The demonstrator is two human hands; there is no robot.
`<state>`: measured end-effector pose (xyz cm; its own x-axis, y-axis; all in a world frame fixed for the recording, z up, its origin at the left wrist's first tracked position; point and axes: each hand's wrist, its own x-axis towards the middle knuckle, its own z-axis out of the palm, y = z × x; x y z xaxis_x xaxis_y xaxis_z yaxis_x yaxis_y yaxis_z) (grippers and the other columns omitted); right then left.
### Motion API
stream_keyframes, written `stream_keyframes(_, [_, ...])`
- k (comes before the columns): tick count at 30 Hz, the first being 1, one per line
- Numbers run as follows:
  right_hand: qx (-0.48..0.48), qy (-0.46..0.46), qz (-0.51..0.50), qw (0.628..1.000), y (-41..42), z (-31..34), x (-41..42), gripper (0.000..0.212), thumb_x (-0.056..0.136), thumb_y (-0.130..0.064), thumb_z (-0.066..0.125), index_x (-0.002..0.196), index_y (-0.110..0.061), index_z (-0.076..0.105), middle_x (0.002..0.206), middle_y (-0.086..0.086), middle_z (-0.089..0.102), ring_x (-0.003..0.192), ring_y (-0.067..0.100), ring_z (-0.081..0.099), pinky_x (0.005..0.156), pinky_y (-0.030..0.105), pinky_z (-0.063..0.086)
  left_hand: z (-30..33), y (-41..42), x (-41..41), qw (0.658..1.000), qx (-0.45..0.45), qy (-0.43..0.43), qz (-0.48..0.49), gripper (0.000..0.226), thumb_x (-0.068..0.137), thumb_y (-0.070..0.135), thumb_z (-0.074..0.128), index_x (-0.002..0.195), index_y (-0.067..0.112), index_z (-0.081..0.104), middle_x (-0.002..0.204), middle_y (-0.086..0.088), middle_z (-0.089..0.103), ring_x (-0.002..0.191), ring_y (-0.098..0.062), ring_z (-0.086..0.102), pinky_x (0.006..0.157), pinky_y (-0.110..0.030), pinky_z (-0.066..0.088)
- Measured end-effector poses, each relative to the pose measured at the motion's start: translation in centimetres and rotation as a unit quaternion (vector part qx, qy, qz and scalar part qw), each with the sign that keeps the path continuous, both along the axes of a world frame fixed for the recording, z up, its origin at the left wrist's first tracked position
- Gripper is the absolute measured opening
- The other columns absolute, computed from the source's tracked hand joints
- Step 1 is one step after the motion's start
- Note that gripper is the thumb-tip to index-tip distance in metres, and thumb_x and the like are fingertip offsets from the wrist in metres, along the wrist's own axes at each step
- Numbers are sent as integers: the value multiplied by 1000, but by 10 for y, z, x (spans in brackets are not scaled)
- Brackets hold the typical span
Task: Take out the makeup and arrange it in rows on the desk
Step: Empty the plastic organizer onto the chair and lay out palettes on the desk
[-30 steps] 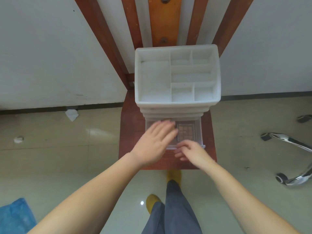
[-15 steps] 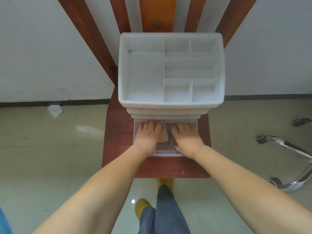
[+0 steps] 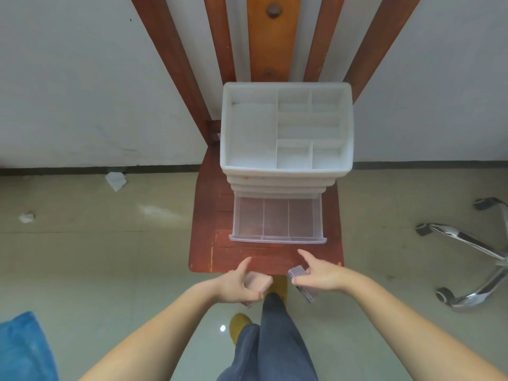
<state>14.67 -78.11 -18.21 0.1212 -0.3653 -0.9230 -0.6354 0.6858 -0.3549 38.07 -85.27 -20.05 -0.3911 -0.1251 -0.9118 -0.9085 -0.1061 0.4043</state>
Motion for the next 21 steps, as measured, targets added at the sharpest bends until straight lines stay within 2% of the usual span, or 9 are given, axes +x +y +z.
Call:
stream_keyframes(3, [-18,34,9,999,-12,-9,-4,93,81,-49,56,151,-27,0,148,11,36,128,25,44,102,33,37,-12,-15,-17,999,-45,-16,11,113,70,44,69,147,33,-13,146,-19,29,125,-34,43,106,-44,37])
stream_keyframes(5, [-20,48,37,998,-19,-12,-5,94,79,-50,56,150,-32,-3,150,15,30,123,26,47,100,34,39,-14,-28,-29,997,-76,-21,-9,112,70,47,69,148,33,-11,146,-19,27,128,-36,39,107,-46,34])
stream_keyframes(7, [-37,59,40,997,-25,-14,-6,96,76,-49,56,149,-38,-5,145,18,34,105,25,53,88,32,43,-14,-39,-38,995,-93,-22,-15,112,69,49,69,147,37,-11,143,-18,28,126,-36,40,106,-46,35])
stream_keyframes(8, [-51,64,38,996,-30,-15,-8,96,75,-49,56,149,-37,-4,142,18,35,102,25,53,83,31,43,-14,-46,-42,994,-103,-23,-20,111,68,50,69,146,38,-10,143,-17,29,125,-35,40,105,-45,36])
stream_keyframes(11, [-83,85,35,992,-53,-21,-17,96,75,-48,57,148,-36,-3,137,17,38,111,30,51,90,34,44,-21,-66,-51,988,-145,-30,-47,112,68,49,69,145,40,-12,142,-19,29,128,-37,35,105,-44,33])
stream_keyframes(14, [-121,110,33,986,-80,-24,-27,97,76,-46,59,148,-37,-5,142,20,34,123,35,45,98,37,42,-25,-87,-61,979,-196,-28,-44,115,67,46,68,144,40,-17,140,-19,29,129,-37,31,101,-42,33])
stream_keyframes(16, [-137,126,43,982,-95,-24,-34,97,77,-47,59,148,-36,-6,142,21,33,125,36,42,97,36,43,-25,-99,-67,976,-213,-20,-39,116,67,43,68,143,41,-20,139,-18,29,129,-37,29,98,-41,33])
stream_keyframes(18, [-143,137,61,978,-103,-22,-38,95,77,-47,59,148,-35,-3,137,19,38,119,35,46,93,36,45,-22,-106,-69,974,-221,-21,-48,116,66,43,67,143,41,-19,139,-17,26,130,-37,26,100,-42,32])
stream_keyframes(21, [-155,143,78,974,-101,-7,-32,91,76,-44,61,149,-27,9,128,17,47,109,32,52,83,33,46,-8,-103,-65,969,-238,-17,-60,112,66,43,68,145,41,-11,137,-15,29,128,-36,28,98,-42,34])
